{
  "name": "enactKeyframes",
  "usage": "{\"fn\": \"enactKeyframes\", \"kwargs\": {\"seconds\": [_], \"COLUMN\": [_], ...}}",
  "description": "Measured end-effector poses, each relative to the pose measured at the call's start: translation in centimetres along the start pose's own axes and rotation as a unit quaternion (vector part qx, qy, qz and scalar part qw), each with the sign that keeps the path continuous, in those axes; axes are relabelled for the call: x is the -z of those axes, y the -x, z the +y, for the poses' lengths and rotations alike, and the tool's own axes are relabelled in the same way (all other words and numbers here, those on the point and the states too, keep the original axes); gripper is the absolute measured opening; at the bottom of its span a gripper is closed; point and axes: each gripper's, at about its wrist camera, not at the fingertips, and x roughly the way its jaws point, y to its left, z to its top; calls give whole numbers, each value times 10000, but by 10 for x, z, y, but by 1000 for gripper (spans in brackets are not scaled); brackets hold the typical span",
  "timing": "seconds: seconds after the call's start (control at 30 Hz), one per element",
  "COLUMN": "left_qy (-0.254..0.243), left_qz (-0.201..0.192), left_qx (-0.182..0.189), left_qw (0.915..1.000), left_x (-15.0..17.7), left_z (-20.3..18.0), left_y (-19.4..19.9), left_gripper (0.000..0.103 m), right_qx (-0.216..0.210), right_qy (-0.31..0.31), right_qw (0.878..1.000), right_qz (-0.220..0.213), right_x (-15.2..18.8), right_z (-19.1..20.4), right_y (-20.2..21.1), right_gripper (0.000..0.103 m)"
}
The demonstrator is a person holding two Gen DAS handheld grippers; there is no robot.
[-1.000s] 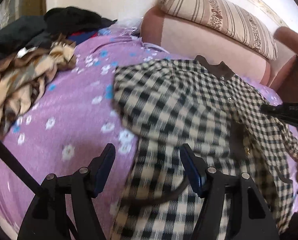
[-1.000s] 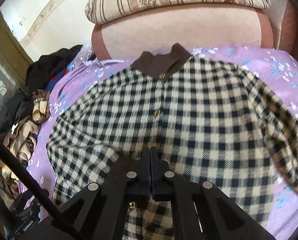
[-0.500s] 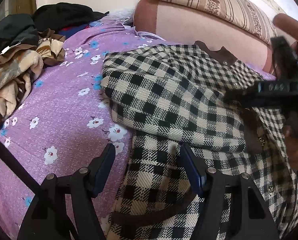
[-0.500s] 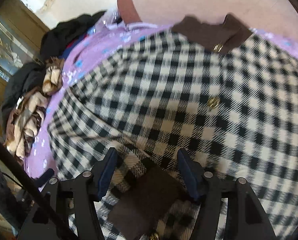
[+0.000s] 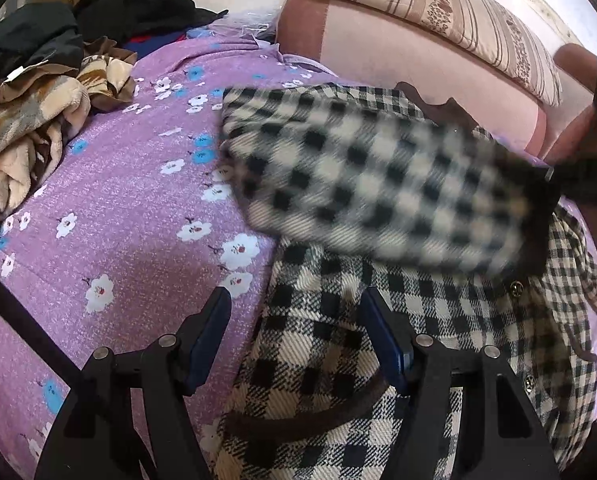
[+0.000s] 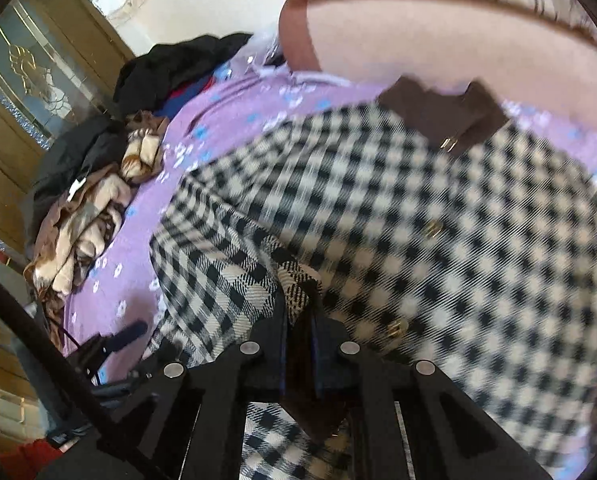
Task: Fold large clothes
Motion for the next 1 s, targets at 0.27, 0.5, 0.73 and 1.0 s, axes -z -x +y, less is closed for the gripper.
{"fn": "enactKeyframes", "kwargs": {"seconds": [0.27, 0.5, 0.73, 1.0], "left_qy": [-140, -282, -278, -118], "left_qz": [66, 139, 75, -58], "left_qx": [-83, -106, -78, 6], "left_qw": [9998, 9995, 9996, 9999], "left_x": [3, 5, 0, -6], "left_z": [-10, -17, -22, -12], "left_y": [-3, -8, -2, 14], "left_gripper": [66, 66, 66, 66], "right_qx": [1074, 2091, 2939, 2910], "right_qy": [-387, -932, -722, -621], "right_qw": [9934, 9732, 9522, 9541], "right_qz": [-82, 230, 417, -328], "right_x": [-24, -21, -12, -17], "right_z": [-61, -140, -154, -117], "right_y": [35, 14, -7, 53], "right_gripper": [10, 10, 33, 52]}}
